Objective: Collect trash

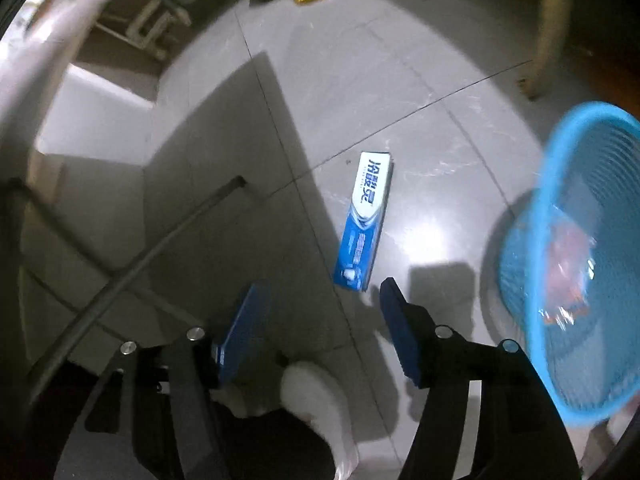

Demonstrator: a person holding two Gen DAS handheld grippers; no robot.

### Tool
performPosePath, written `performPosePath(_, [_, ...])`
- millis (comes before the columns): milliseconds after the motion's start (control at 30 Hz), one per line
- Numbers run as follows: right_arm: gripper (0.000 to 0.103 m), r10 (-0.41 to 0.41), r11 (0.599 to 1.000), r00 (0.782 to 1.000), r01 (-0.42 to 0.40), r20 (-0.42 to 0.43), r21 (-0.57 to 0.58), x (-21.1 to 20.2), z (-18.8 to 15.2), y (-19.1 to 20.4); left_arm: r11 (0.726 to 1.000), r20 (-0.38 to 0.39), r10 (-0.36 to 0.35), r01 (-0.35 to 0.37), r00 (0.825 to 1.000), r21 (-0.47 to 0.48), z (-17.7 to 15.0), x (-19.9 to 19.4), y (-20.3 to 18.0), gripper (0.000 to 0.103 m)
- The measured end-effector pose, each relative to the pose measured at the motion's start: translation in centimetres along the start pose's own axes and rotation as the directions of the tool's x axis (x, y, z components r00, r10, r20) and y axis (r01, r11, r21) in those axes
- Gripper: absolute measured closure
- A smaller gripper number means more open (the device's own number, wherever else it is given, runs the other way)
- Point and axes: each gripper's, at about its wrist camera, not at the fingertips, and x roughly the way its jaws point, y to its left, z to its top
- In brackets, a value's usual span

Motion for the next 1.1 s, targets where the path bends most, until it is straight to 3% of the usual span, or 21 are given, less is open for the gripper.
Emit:
performPosePath(133, [0.041, -0.037, 0.999, 0.995, 0.039, -0.09, 0.014, 6.8, 2.9, 0.1, 0.996, 0.035, 0.079, -0.077, 0.996, -0.053, 0.2, -2.0, 3.5, 0.019])
performPosePath(333, [0.041, -0.096, 0.988, 0.971, 0.119, -0.217, 0.095, 15.8, 4.1, -1.3, 0.975, 0.046, 0.189, -0.182, 0.981, -0.13, 0.4, -4.2, 8.8, 0.017])
performPosePath(533, [0.041, -0.149, 0.966, 0.954, 0.197, -0.26, 0.169, 20.4, 3.5, -2.9, 0.957, 0.006, 0.231, -0.226, 0.973, -0.183, 0.2, -3.6, 12.5, 0.017])
performPosePath(600, [0.042, -0.183, 0.959, 0.95, 0.229, -0.255, 0.166, 21.1, 3.2, -3.1, 0.953, -0.016, 0.235, -0.234, 0.972, -0.191, 0.0, -2.7, 13.1, 0.017])
performPosePath(733, [0.054, -0.212, 0.951, 0.946, 0.258, -0.246, 0.172, 22.0, 2.6, -3.2, 0.947, -0.05, 0.231, -0.236, 0.972, -0.216, -0.4, -1.2, 14.5, 0.017])
performPosePath(900, [0.057, -0.263, 0.947, 0.945, 0.292, -0.193, 0.138, 21.2, 2.2, -2.2, 0.941, -0.057, 0.234, -0.24, 0.971, -0.237, -0.7, -0.8, 15.3, 0.017])
performPosePath(1100, [0.058, -0.235, 0.964, 0.968, 0.244, -0.084, 0.111, 15.3, 1.6, -1.0, 0.938, -0.027, 0.223, -0.222, 0.974, -0.266, -1.0, -1.5, 16.0, 0.017])
